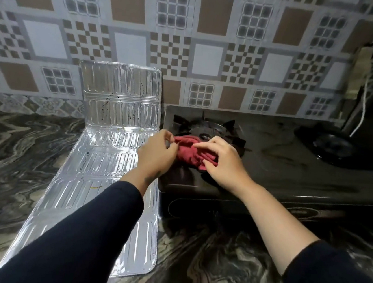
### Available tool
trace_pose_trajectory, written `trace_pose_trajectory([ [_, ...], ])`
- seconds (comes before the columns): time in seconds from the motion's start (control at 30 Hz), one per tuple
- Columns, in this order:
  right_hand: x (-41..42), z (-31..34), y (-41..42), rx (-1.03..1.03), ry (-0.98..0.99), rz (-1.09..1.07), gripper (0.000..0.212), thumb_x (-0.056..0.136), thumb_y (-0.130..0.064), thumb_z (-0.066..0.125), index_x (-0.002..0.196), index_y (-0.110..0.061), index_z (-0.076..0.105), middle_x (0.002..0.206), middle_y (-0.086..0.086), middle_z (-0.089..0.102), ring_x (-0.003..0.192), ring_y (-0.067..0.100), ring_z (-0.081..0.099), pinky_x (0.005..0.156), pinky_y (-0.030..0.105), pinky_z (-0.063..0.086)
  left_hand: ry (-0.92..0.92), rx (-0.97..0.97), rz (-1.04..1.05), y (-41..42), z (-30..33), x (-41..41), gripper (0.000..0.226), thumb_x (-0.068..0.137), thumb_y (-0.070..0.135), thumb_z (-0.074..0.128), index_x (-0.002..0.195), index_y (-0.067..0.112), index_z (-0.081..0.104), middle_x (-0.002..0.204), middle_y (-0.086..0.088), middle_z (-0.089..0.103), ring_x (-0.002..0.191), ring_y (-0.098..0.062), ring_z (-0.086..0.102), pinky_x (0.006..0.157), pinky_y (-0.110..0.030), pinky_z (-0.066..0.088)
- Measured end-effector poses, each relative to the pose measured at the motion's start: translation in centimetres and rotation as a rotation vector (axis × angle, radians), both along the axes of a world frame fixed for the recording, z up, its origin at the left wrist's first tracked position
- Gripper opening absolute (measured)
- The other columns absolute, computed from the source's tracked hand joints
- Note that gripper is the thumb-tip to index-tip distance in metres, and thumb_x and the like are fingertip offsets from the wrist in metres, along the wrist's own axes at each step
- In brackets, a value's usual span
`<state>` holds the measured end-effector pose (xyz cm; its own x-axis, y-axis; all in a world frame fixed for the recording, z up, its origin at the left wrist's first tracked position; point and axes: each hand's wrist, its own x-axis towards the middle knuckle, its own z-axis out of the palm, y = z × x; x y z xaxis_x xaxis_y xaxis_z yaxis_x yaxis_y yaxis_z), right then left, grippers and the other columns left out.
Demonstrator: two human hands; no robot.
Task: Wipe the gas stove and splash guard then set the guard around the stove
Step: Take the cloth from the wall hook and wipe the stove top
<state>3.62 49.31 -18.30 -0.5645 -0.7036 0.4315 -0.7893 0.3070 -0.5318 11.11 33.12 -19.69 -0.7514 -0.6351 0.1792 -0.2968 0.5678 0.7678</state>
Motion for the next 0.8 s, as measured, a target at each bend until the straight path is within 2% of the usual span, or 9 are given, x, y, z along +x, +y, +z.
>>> trace_pose_trajectory([
  [0.07, 0.9, -0.5, -0.3, 0.015, -0.061, 0.097, 0.053, 0.075, -0.007, 0.072, 0.124, -0.022, 0.061, 0.102, 0.001, 0.06, 0.089, 0.011, 0.056, 0.078, 0.01, 0.037, -0.039, 0.01, 0.062, -0.2, -0.3, 0.5, 0.017, 0.086, 0.028, 0.041, 0.098, 0.024, 0.051, 0.103, 0.0, 0.063, 0.095, -0.027, 0.058, 0.097, -0.046, 0.041],
  [0.13, 1.4, -0.3, -0.5, -0.02, -0.161, 0.11, 0.048, 0.079, -0.026, 0.073, 0.124, -0.027, 0.059, 0.097, -0.006, 0.061, 0.081, 0.004, 0.055, 0.078, 0.011, 0.041, -0.047, -0.01, 0.094, -0.3, -0.5, 1.1, 0.02, 0.093, 0.028, 0.036, 0.105, 0.022, 0.052, 0.105, 0.0, 0.062, 0.098, -0.026, 0.058, 0.096, -0.043, 0.04],
  [0.2, 0.8, -0.4, -1.0, -0.117, -0.074, 0.01, 0.027, 0.086, -0.03, 0.063, 0.112, -0.024, 0.067, 0.09, -0.003, 0.067, 0.08, 0.011, 0.058, 0.079, 0.024, 0.047, -0.029, -0.043, 0.091, -0.4, -0.8, 1.6, 0.024, 0.095, 0.03, 0.035, 0.107, 0.021, 0.053, 0.108, 0.001, 0.062, 0.101, -0.025, 0.058, 0.095, -0.042, 0.041],
  [0.3, -0.1, -0.6, -2.2, 0.027, 0.107, 0.033, 0.034, 0.087, -0.033, 0.049, 0.111, -0.023, 0.07, 0.107, -0.001, 0.069, 0.105, 0.02, 0.059, 0.094, 0.038, 0.045, 0.001, -0.08, 0.068, -0.9, -1.0, 2.2, 0.026, 0.095, 0.031, 0.037, 0.109, 0.02, 0.056, 0.114, 0.001, 0.062, 0.105, -0.022, 0.058, 0.097, -0.046, 0.043],
  [0.37, 0.4, -1.7, -3.2, 0.266, 0.132, 0.159, 0.044, 0.09, -0.04, 0.042, 0.126, -0.024, 0.061, 0.131, -0.001, 0.061, 0.127, 0.02, 0.049, 0.106, 0.044, 0.036, 0.005, -0.119, 0.056, -1.2, -1.2, 2.4, 0.027, 0.095, 0.032, 0.037, 0.111, 0.021, 0.056, 0.116, 0.002, 0.061, 0.107, -0.02, 0.057, 0.097, -0.045, 0.043],
  [0.47, 2.2, -4.1, -4.2, 0.53, 0.288, 0.131, 0.055, 0.096, -0.049, 0.031, 0.146, -0.028, 0.031, 0.158, -0.006, 0.025, 0.147, 0.017, 0.015, 0.119, 0.047, 0.009, -0.002, -0.151, 0.033, -1.5, -1.4, 2.4, 0.029, 0.095, 0.032, 0.034, 0.112, 0.021, 0.056, 0.116, 0.002, 0.06, 0.107, -0.02, 0.056, 0.097, -0.045, 0.043],
  [0.53, 2.8, -4.6, -4.5, 0.519, 0.337, 0.078, 0.056, 0.097, -0.051, 0.028, 0.148, -0.03, 0.024, 0.159, -0.006, 0.019, 0.148, 0.018, 0.008, 0.118, 0.048, 0.002, -0.018, -0.163, 0.02, -1.3, -1.4, 2.1, 0.029, 0.096, 0.032, 0.034, 0.112, 0.021, 0.056, 0.116, 0.002, 0.06, 0.107, -0.02, 0.056, 0.097, -0.045, 0.043],
  [0.67, 2.5, -4.5, -4.2, 0.533, 0.325, 0.044, 0.055, 0.097, -0.052, 0.025, 0.149, -0.032, 0.023, 0.159, -0.006, 0.021, 0.148, 0.017, 0.007, 0.118, 0.047, 0.003, -0.063, -0.184, -0.03, -0.7, -1.0, 1.2, 0.027, 0.097, 0.031, 0.035, 0.109, 0.02, 0.056, 0.11, 0.001, 0.059, 0.104, -0.021, 0.056, 0.096, -0.044, 0.043],
  [0.8, 1.2, -4.8, -1.2, 0.561, 0.267, -0.049, 0.054, 0.097, -0.051, 0.02, 0.149, -0.034, 0.021, 0.16, -0.008, 0.014, 0.148, 0.013, 0.004, 0.119, 0.044, 0.0, -0.095, -0.293, -0.118, 0.0, -1.3, 0.1, 0.026, 0.095, 0.03, 0.039, 0.114, 0.02, 0.055, 0.119, 0.001, 0.058, 0.116, -0.02, 0.053, 0.103, -0.047, 0.037],
])
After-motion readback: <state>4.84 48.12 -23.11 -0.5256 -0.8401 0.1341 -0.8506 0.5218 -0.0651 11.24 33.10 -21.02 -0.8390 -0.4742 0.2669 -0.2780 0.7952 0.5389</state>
